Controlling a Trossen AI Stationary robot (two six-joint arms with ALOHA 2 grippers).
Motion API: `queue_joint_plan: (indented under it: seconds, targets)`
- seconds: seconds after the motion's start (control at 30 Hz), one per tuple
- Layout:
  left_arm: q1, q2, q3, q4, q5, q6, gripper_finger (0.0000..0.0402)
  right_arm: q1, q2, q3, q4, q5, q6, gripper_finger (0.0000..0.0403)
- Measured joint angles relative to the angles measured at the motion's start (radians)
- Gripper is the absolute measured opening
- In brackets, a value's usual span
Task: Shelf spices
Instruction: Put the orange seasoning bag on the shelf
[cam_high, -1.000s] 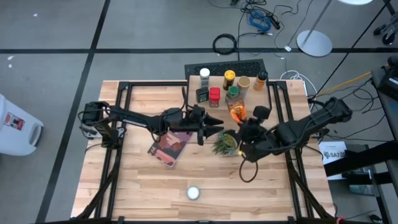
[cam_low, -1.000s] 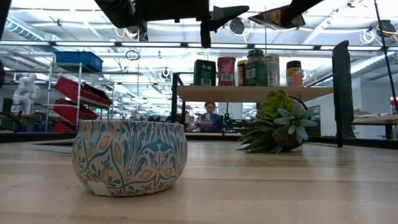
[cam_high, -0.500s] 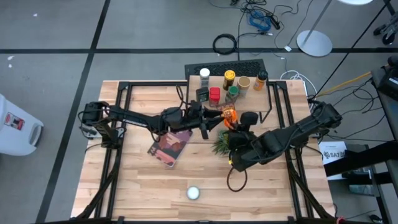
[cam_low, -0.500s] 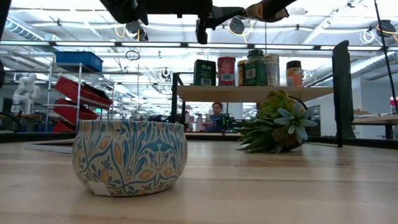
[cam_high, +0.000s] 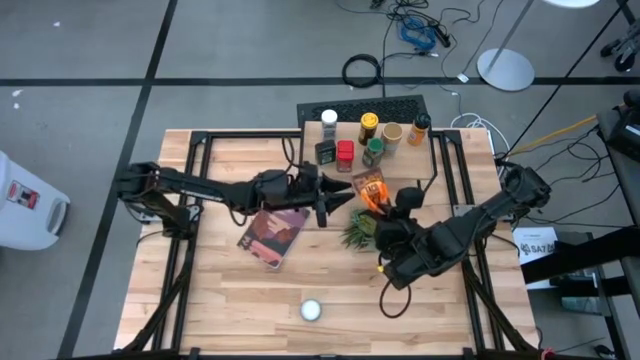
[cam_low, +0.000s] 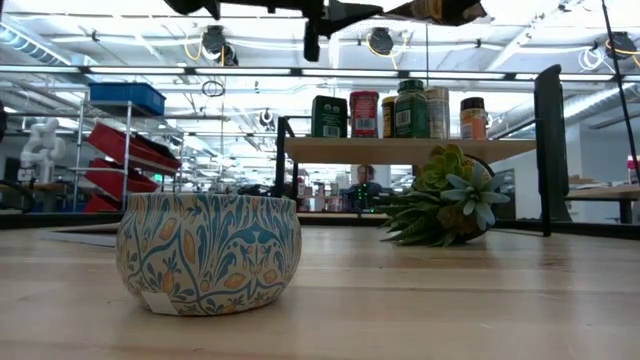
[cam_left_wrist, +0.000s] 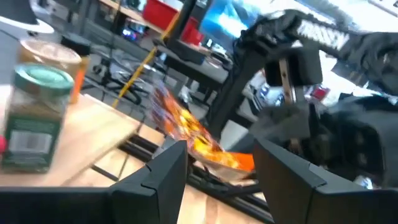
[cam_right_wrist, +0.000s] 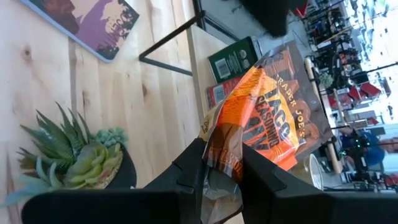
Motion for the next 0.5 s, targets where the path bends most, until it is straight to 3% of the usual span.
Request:
queue_joint_plan:
  seconds: [0.27,0.5]
  targets:
    - [-0.005,-0.040,0.001,-0.118,-0.094,-0.025,0.0191,0.034,0.000,0.000,0.014,0.014,0.013,0.0061]
    - [0.008,0.007,0.000,-0.034,-0.056,-0.108,0.0191,0.033,0.000,0.000,0.069,0.039,-0.049,0.0061]
